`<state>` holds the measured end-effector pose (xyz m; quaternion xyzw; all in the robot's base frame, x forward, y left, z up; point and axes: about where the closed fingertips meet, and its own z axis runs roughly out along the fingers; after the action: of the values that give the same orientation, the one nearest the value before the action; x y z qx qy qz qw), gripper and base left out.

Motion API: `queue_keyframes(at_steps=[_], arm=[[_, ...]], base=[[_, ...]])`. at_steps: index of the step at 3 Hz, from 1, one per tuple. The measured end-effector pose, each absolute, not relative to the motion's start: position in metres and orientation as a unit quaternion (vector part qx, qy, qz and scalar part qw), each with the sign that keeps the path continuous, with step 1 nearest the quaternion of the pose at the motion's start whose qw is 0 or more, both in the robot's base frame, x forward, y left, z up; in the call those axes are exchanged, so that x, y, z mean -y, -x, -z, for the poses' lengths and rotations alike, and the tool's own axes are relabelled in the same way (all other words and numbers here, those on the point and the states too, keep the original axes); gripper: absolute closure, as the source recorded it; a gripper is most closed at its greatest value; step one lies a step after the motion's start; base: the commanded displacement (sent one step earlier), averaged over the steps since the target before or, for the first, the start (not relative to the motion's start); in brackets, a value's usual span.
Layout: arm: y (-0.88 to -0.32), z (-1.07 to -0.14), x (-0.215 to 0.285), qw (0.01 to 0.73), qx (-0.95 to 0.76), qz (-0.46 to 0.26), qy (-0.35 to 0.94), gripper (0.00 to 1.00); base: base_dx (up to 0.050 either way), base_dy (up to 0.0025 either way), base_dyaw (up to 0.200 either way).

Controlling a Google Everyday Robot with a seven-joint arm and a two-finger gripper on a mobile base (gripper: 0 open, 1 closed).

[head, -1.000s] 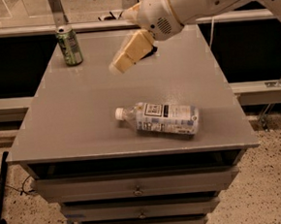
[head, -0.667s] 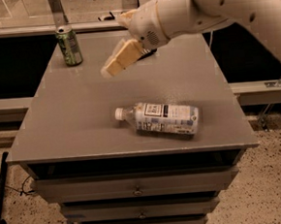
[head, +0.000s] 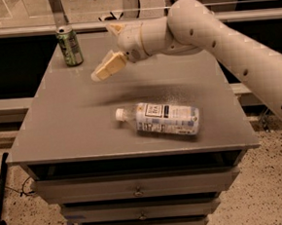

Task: Move green can near rxbar chocolate

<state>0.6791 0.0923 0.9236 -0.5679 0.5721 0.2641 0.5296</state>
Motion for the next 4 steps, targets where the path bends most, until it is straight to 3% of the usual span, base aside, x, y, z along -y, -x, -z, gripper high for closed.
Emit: queue_keyframes(at_steps=[4], arm=[[-0.803, -0.892, -0.187, 0.545, -0.576, -0.275, 0.544, 0.00]], base=[[0.000, 0.00000, 0.000]])
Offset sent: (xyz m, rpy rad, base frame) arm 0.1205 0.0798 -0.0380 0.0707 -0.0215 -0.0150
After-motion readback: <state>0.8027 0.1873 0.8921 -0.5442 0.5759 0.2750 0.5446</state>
